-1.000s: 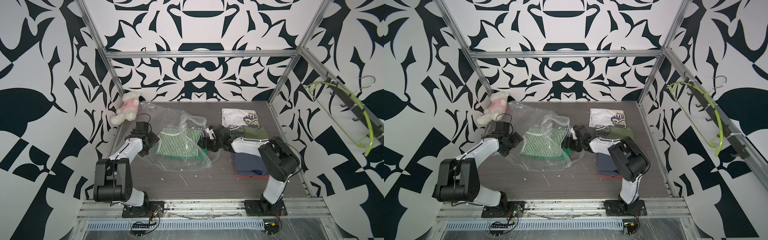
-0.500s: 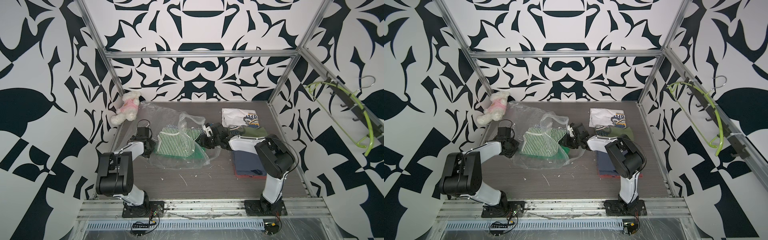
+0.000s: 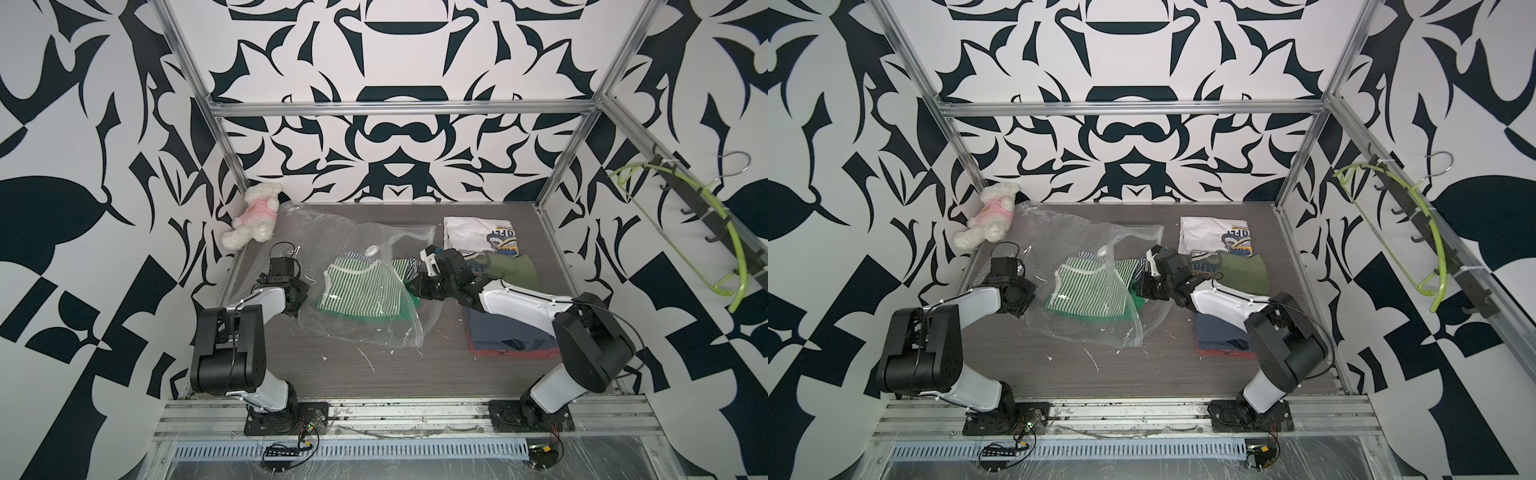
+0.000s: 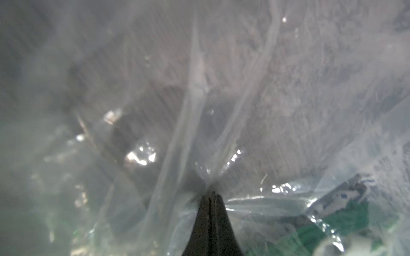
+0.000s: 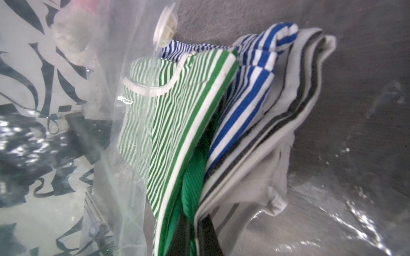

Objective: Take the tank top out of the vacuum bag
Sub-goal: Adjust the vacuum bag at the center of the board.

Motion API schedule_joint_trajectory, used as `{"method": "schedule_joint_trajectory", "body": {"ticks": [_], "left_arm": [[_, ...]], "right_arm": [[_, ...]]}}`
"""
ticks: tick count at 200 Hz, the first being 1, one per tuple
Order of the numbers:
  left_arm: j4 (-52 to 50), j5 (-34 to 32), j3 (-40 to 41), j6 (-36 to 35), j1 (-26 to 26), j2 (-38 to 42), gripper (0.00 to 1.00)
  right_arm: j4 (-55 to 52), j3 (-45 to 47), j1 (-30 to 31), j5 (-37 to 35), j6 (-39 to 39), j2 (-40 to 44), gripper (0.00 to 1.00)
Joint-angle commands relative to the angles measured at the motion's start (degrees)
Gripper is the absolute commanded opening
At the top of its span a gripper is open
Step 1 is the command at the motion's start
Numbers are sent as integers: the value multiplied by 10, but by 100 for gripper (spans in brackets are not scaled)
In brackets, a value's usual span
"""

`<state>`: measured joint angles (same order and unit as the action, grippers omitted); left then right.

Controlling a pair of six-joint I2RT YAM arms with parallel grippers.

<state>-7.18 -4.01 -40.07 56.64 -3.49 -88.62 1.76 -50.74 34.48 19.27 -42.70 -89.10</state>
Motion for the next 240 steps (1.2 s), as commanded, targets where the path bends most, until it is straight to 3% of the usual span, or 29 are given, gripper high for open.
{"method": "schedule_joint_trajectory", "body": {"ticks": [1,48,63,76,88,117,120,143,172,205,240], "left_arm": [[-61,-20,36,2,-18,-27,0],[-57,2,28,1,-21,-27,0],[-60,5,23,-7,-21,-16,1],[-71,9,13,-24,-20,-1,14],[-92,8,1,-39,-18,17,34],[-143,-8,-22,-69,-7,89,97],[-150,-9,-25,-72,-5,97,100],[-206,-36,-58,-94,34,166,100],[-261,-80,-108,-126,126,221,100],[-275,-59,-141,-150,200,234,100],[-286,-114,-179,-155,329,220,100]], "right_arm": [[-32,19,-11,-28,17,39,0],[-65,-6,-14,4,27,3,0],[-52,-4,-13,5,10,5,27],[-49,6,-13,-6,1,25,53],[-71,13,-13,-30,0,52,65],[-141,25,-15,-84,5,117,70],[-144,27,-15,-85,5,123,70],[-162,26,-16,-90,11,146,69],[-157,13,-16,-82,20,145,68],[-129,-3,-16,-66,20,132,65],[-33,20,-31,2,-17,122,63]]}}
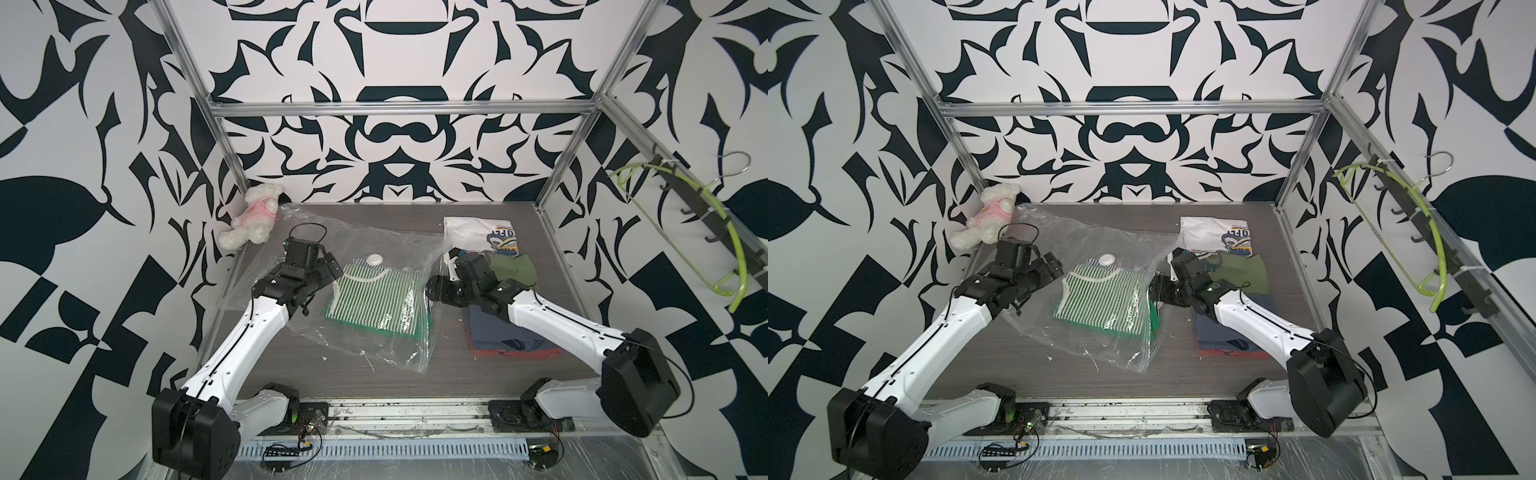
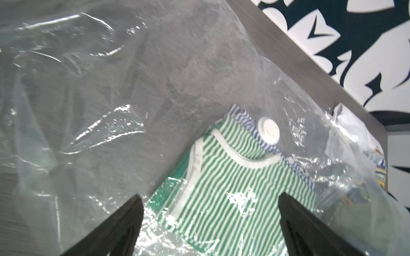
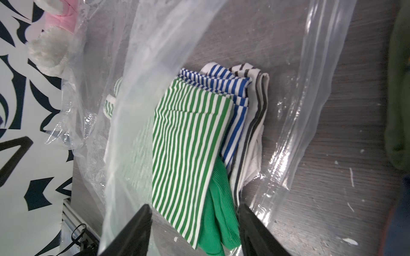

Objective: Take the tank top out of the vacuum bag
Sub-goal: Adjust the vacuum bag at the center of the board, then take out the tank top from the vacuum bag.

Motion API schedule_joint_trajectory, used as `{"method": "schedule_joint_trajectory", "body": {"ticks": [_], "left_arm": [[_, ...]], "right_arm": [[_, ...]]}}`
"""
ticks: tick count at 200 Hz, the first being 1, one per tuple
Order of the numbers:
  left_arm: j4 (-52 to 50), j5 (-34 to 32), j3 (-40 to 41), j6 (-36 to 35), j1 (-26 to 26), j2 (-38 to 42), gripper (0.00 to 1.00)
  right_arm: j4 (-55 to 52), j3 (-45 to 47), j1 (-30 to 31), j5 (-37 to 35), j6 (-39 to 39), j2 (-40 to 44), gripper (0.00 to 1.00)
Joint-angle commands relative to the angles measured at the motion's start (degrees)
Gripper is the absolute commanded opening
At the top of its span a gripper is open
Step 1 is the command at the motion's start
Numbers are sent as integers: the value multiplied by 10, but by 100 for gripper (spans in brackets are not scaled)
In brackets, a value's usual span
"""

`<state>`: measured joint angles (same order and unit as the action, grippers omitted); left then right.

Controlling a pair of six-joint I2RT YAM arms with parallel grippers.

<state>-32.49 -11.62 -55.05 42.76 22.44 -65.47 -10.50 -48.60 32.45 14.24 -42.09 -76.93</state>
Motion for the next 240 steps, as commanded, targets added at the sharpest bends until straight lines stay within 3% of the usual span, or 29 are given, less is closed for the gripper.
{"method": "schedule_joint_trajectory", "body": {"ticks": [1,46,92,128,178,220,240], "left_arm": [[-32,-40,-30,-16,74,-12,100],[-20,-149,-81,-28,256,-71,100],[37,-203,-100,-54,369,-136,100],[63,-179,-102,-42,376,-183,100],[65,-169,-129,-27,365,-241,100],[104,-148,-133,-47,358,-231,100],[150,-104,-126,-61,357,-207,100]], "right_arm": [[94,1,-13,56,-25,0,63],[301,66,-43,186,-100,-21,63],[439,85,-44,264,-151,-66,63],[440,86,-45,269,-146,-72,63],[356,76,-44,257,-98,-46,63],[329,71,-43,256,-78,-47,63],[333,71,-43,257,-78,-50,63]]}}
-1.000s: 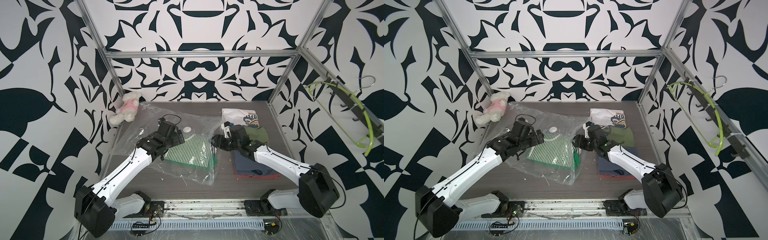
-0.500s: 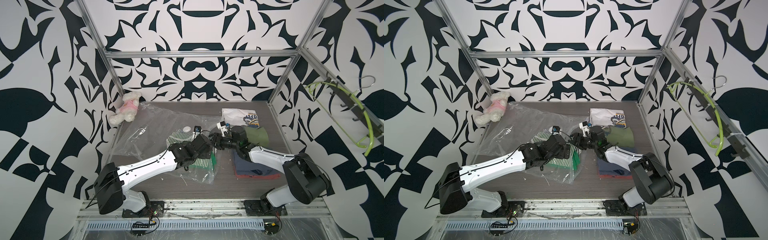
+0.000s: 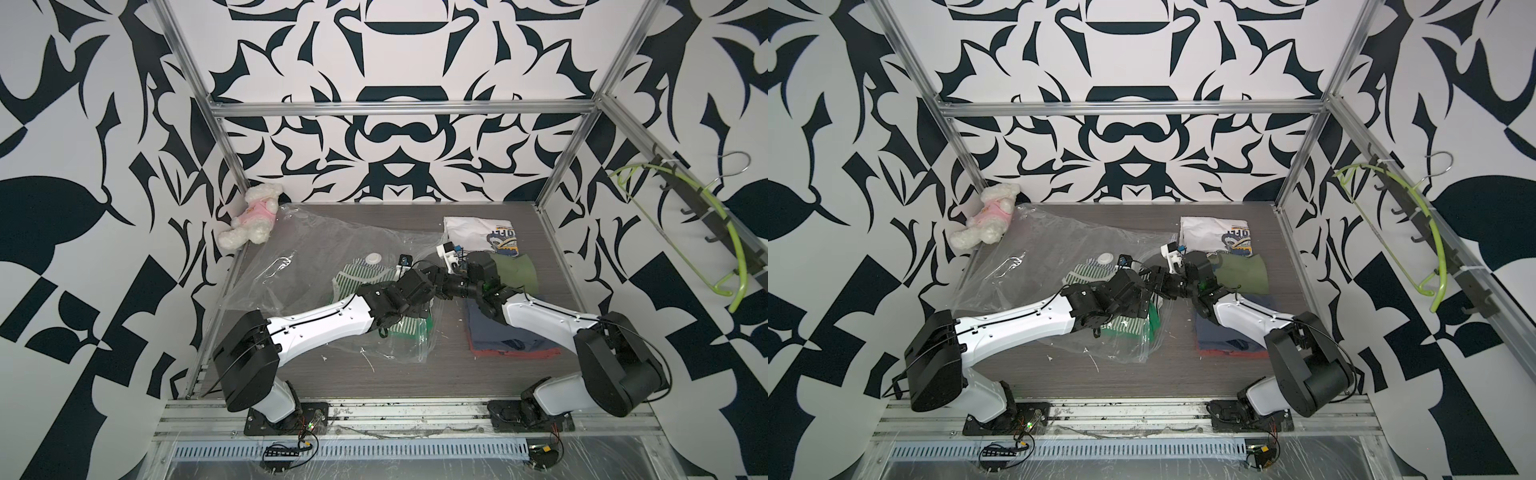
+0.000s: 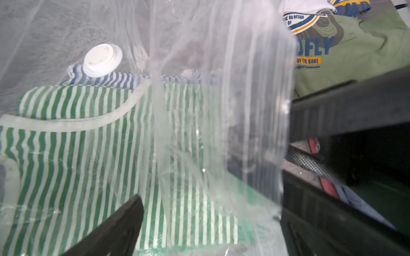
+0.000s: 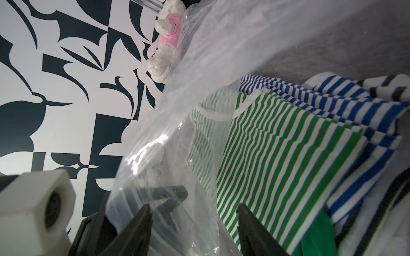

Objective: Take the tank top out of the vacuum bag
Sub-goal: Take out the tank top from the vacuum bag.

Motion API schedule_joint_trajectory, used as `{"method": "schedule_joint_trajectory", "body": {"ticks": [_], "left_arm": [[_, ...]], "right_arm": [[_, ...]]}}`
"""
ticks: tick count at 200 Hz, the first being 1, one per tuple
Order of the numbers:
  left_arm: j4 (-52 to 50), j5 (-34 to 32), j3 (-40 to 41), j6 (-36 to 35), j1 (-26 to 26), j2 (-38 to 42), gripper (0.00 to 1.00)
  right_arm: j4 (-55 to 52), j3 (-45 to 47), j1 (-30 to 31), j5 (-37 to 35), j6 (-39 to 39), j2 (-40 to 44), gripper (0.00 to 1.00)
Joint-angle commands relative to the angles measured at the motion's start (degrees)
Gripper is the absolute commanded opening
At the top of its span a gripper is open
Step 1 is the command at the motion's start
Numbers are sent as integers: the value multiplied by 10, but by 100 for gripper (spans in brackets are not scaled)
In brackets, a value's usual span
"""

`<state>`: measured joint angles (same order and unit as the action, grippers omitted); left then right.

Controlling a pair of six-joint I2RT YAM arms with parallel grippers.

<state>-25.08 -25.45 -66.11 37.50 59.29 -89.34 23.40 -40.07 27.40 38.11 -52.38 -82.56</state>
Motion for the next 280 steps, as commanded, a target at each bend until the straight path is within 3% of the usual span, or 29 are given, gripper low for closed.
{"method": "schedule_joint_trajectory", "body": {"ticks": [1,34,98,111,136,147,172,194,280], "left_arm": [[81,38,-14,-9,-11,34,100],[128,51,20,-18,-11,64,100],[-35,-45,-37,48,-38,-14,98],[-55,-57,-45,57,-48,-20,87],[-52,-58,-37,53,-64,-6,39],[-48,-54,-29,47,-69,2,23],[-38,-44,-10,41,-72,18,0],[-25,-23,6,41,-72,23,0],[-17,-7,26,52,-72,19,0]], "right_arm": [[-6,-14,7,18,25,7,63],[-2,-11,7,6,21,1,61],[-7,-19,7,17,25,7,61],[-27,-21,7,5,35,16,61],[-93,-19,7,-58,50,43,59],[-135,-18,6,-98,53,58,58],[-224,-21,6,-161,43,76,54],[-299,-43,7,-154,28,58,51],[-292,-74,65,-85,-23,-9,49]]}}
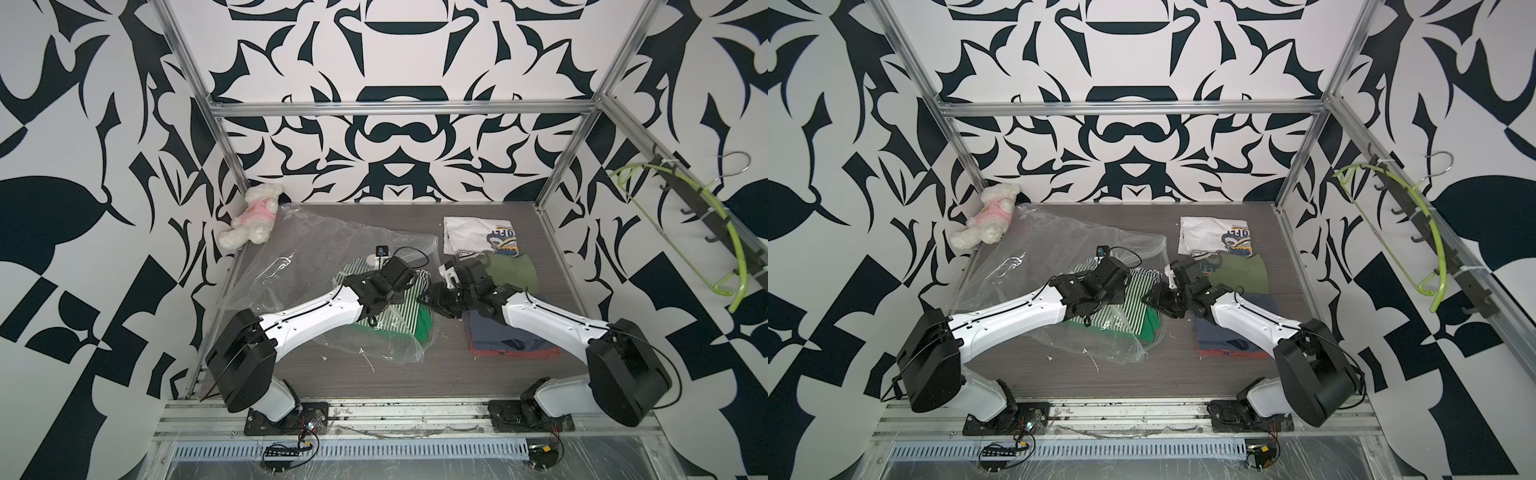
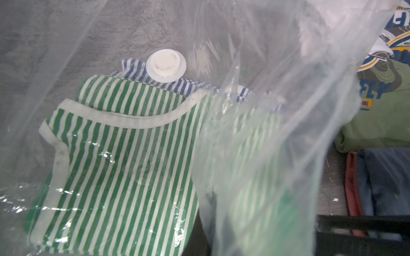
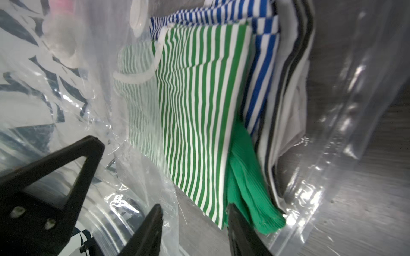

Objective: Take the tank top out of the vacuum bag
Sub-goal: Take out the tank top from the vacuum bag.

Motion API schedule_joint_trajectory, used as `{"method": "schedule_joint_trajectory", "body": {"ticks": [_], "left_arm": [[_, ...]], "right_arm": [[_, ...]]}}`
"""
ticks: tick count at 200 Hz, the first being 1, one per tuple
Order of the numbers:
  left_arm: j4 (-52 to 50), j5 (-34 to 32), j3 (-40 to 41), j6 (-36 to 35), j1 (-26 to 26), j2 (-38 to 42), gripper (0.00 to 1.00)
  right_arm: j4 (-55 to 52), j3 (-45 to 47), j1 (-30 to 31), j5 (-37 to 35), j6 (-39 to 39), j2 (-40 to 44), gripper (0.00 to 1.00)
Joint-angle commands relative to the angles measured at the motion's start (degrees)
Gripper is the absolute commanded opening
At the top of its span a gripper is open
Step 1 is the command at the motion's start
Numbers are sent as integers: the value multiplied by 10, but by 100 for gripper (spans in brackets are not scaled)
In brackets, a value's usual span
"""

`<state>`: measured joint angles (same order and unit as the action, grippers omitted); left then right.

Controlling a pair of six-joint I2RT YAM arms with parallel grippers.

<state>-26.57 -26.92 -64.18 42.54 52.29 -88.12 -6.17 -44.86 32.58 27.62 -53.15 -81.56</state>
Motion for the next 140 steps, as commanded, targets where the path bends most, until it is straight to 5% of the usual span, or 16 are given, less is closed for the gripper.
{"method": "schedule_joint_trajectory", "body": {"ticks": [1,110,140], "left_arm": [[-2,8,7,2,-2,7,0],[3,-7,34,-2,-2,13,0],[2,-8,36,-1,-2,9,0]], "right_arm": [[4,-25,13,19,-15,-21,49],[111,-56,14,19,-24,-101,46],[172,-46,14,39,-33,-93,36]]}}
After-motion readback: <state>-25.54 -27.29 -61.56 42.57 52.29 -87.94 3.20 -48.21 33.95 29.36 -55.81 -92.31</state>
